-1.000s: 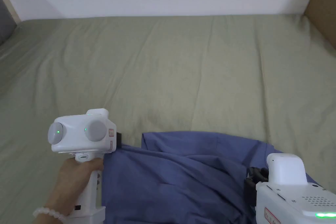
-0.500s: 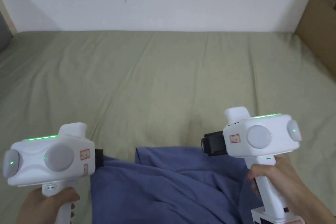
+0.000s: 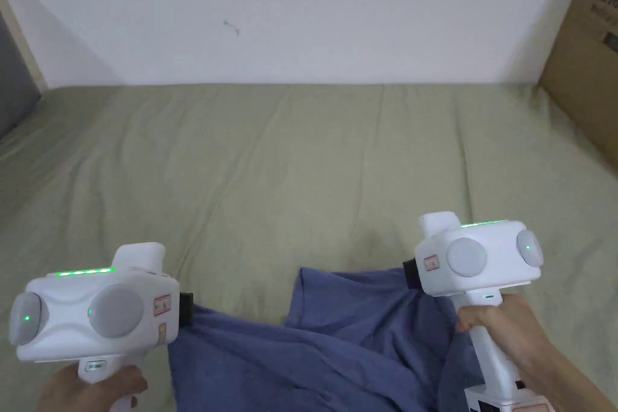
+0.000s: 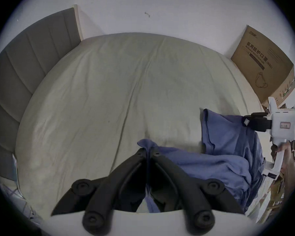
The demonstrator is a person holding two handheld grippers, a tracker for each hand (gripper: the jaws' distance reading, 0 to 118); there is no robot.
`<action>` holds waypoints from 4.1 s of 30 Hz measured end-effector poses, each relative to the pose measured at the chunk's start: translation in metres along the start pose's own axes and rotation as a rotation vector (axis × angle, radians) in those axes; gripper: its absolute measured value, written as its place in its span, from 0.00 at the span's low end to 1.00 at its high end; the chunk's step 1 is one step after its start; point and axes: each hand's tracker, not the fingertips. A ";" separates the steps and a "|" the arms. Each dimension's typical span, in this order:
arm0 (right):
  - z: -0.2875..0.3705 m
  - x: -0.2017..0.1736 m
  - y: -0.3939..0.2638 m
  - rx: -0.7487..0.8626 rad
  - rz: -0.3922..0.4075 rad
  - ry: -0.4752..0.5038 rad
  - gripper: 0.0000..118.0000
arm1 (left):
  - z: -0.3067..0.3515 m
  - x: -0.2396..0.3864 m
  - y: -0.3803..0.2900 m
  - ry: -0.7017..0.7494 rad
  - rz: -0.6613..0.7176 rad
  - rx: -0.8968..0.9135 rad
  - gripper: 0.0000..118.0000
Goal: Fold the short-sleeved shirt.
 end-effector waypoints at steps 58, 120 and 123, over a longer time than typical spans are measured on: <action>0.208 0.121 0.244 0.396 -0.293 -0.213 0.04 | 0.057 -0.012 0.284 0.302 -0.061 0.465 0.02; 0.255 0.041 -0.323 0.024 -0.288 -0.153 0.80 | 0.156 -0.071 -0.243 0.073 0.019 0.052 0.66; 0.255 0.022 -0.333 0.031 -0.271 -0.133 0.31 | 0.164 -0.067 -0.257 0.078 0.020 0.042 0.16</action>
